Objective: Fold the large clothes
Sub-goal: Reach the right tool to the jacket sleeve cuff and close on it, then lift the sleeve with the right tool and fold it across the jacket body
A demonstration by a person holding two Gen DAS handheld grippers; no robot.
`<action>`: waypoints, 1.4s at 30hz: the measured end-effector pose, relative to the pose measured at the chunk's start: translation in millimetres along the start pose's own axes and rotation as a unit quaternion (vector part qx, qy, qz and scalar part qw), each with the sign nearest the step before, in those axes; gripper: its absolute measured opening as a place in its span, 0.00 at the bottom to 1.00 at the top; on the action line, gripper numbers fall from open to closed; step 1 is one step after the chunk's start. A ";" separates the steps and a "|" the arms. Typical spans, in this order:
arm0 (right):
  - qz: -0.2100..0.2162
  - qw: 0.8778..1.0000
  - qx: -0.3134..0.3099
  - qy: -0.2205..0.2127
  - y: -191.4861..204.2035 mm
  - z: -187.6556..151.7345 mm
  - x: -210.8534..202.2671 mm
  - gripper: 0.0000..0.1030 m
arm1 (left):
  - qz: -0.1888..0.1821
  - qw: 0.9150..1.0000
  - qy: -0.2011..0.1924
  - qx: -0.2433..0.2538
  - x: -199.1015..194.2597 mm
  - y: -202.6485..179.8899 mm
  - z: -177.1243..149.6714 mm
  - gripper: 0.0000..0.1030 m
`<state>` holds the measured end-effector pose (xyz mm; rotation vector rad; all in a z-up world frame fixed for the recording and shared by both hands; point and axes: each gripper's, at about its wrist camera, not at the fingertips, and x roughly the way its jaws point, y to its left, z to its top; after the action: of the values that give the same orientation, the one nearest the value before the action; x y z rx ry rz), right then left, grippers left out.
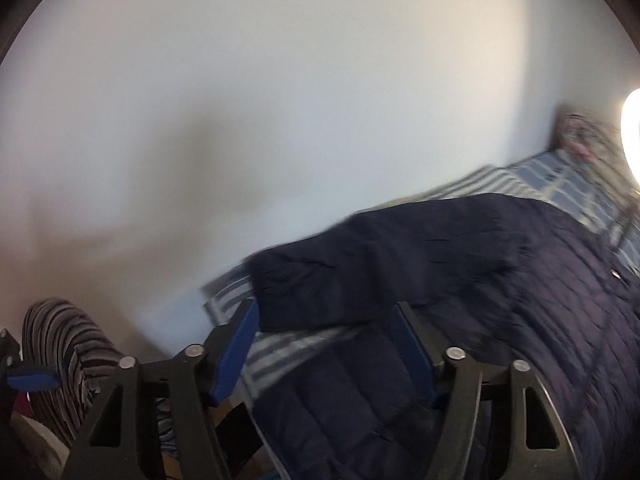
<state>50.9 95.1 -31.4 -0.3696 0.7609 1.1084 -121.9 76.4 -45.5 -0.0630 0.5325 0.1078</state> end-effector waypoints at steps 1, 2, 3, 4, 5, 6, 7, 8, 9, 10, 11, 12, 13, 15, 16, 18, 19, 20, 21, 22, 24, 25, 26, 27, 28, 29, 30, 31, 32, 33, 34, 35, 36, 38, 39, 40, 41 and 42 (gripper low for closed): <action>0.010 1.000 -0.013 0.012 9.4 2.8 16.2 0.59 | 0.002 1.000 0.003 -0.004 -0.3 3.1 -1.2 1.00; 0.018 0.999 -0.024 0.024 17.1 5.1 31.1 0.57 | 0.008 1.000 0.005 -0.007 0.4 6.6 -2.8 1.00; 0.024 0.999 -0.031 0.033 23.1 8.0 45.3 0.54 | 0.017 1.000 0.007 -0.013 1.3 10.6 -4.8 1.00; 0.034 0.998 -0.039 0.042 29.8 9.6 57.0 0.51 | 0.022 1.000 0.007 -0.019 2.1 15.0 -6.7 1.00; 0.047 0.996 -0.054 0.055 38.7 10.5 74.8 0.48 | 0.025 0.999 0.010 -0.026 3.4 19.9 -8.3 1.00; 0.052 0.995 -0.057 0.061 41.0 10.7 84.2 0.46 | 0.025 0.999 0.013 -0.033 5.1 24.4 -9.8 1.00; 0.061 0.994 -0.054 0.070 42.6 10.6 97.2 0.46 | 0.025 0.999 0.017 -0.039 7.5 28.5 -10.5 1.00; 0.068 0.993 -0.050 0.078 43.0 10.9 105.5 0.46 | 0.027 0.998 0.021 -0.045 9.2 33.3 -12.4 1.00; 0.073 0.992 -0.044 0.088 43.4 11.0 117.3 0.46 | 0.028 0.998 0.023 -0.048 10.6 37.0 -13.6 1.00; 0.073 0.992 -0.042 0.096 44.0 10.3 128.5 0.46 | 0.029 0.998 0.025 -0.049 11.2 39.8 -15.1 1.00; 0.072 0.991 -0.044 0.104 42.0 10.4 142.0 0.46 | 0.030 0.998 0.025 -0.049 11.7 41.3 -16.4 1.00; 0.072 0.990 -0.047 0.109 44.3 11.5 150.6 0.45 | 0.032 0.998 0.025 -0.050 11.6 43.4 -17.6 1.00; 0.073 0.989 -0.052 0.115 46.9 10.4 158.1 0.45 | 0.033 0.998 0.024 -0.050 11.1 45.1 -18.6 1.00; 0.074 0.988 -0.058 0.125 52.8 9.2 168.8 0.44 | 0.036 0.998 0.025 -0.051 10.9 47.7 -19.7 1.00; 0.074 0.987 -0.060 0.130 55.6 8.5 172.3 0.44 | 0.037 0.998 0.025 -0.052 11.2 49.0 -20.6 1.00; 0.063 0.985 -0.067 0.145 59.9 4.4 187.7 0.44 | 0.039 0.997 0.028 -0.058 13.1 53.0 -21.8 1.00; 0.052 0.984 -0.071 0.153 61.9 1.3 197.3 0.44 | 0.040 0.997 0.031 -0.062 15.1 54.0 -22.3 1.00; 0.049 0.984 -0.073 0.157 62.6 -0.5 201.2 0.44 | 0.040 0.996 0.035 -0.068 16.8 57.5 -23.3 1.00; 0.042 0.983 -0.079 0.163 64.3 -4.4 208.3 0.44 | 0.041 0.996 0.038 -0.072 19.1 59.0 -23.1 1.00; 0.034 0.982 -0.084 0.166 66.1 -7.5 213.5 0.44 | 0.044 0.995 0.040 -0.075 20.7 60.3 -23.5 1.00; 0.026 0.982 -0.088 0.164 67.9 -11.1 217.8 0.44 | 0.049 0.995 0.044 -0.076 23.8 63.3 -24.2 0.99; 0.025 0.982 -0.087 0.163 67.6 -11.7 217.8 0.41 | 0.052 0.995 0.046 -0.076 25.2 63.4 -24.5 0.99; 0.024 0.983 -0.086 0.162 66.0 -12.3 217.6 0.38 | 0.054 0.995 0.049 -0.075 27.5 63.8 -24.6 0.97; 0.022 0.983 -0.085 0.162 66.3 -13.0 218.9 0.30 | 0.054 0.994 0.051 -0.074 28.3 64.3 -25.3 0.94; 0.022 0.983 -0.081 0.162 63.8 -13.1 219.1 0.21 | 0.053 0.994 0.054 -0.075 30.3 64.4 -25.2 0.93; 0.024 0.984 -0.074 0.163 60.0 -12.6 219.9 0.16 | 0.051 0.994 0.055 -0.076 31.0 65.5 -25.3 0.93; 0.025 0.984 -0.066 0.164 52.5 -9.9 216.4 0.09 | 0.049 0.994 0.055 -0.076 32.3 65.1 -24.7 0.93; 0.030 0.985 -0.051 0.163 46.0 -9.1 214.8 0.07 | 0.048 0.995 0.055 -0.074 33.3 64.5 -24.1 0.93; 0.036 0.986 -0.037 0.160 40.3 -8.2 212.1 0.07 | 0.048 0.995 0.054 -0.072 33.1 63.9 -23.3 0.93; 0.040 0.987 -0.026 0.155 35.8 -7.4 209.2 0.07 | 0.047 0.995 0.052 -0.068 32.8 62.7 -22.1 0.93; 0.046 0.988 -0.011 0.144 29.1 -5.9 203.2 0.07 | 0.047 0.996 0.049 -0.065 32.3 62.0 -21.0 0.93; 0.054 0.990 0.005 0.132 21.5 -3.9 195.8 0.07 | 0.047 0.996 0.045 -0.063 31.9 61.8 -19.2 0.92; 0.061 0.990 0.016 0.124 16.2 -1.8 191.6 0.07 | 0.046 0.996 0.044 -0.062 31.9 61.9 -17.7 0.92; 0.071 0.991 0.048 0.099 -3.8 3.6 173.6 0.06 | 0.047 0.996 0.045 -0.060 34.1 63.0 -13.3 0.91; 0.074 0.991 0.059 0.091 -11.3 5.5 166.8 0.06 | 0.049 0.996 0.047 -0.059 35.9 62.6 -10.6 0.89; 0.080 0.991 0.076 0.078 -24.2 8.7 156.5 0.06 | 0.052 0.996 0.048 -0.057 37.6 62.6 -7.7 0.89; 0.084 0.990 0.089 0.068 -33.5 10.9 148.4 0.06 | 0.054 0.996 0.047 -0.054 39.3 62.3 -4.5 0.89; 0.089 0.989 0.106 0.052 -47.5 13.6 136.2 0.06 | 0.055 0.996 0.047 -0.052 40.8 61.7 -1.4 0.89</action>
<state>130.5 173.9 -123.3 -0.1815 1.0095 1.1678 -95.0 141.0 -69.5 -0.1410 0.6233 0.2413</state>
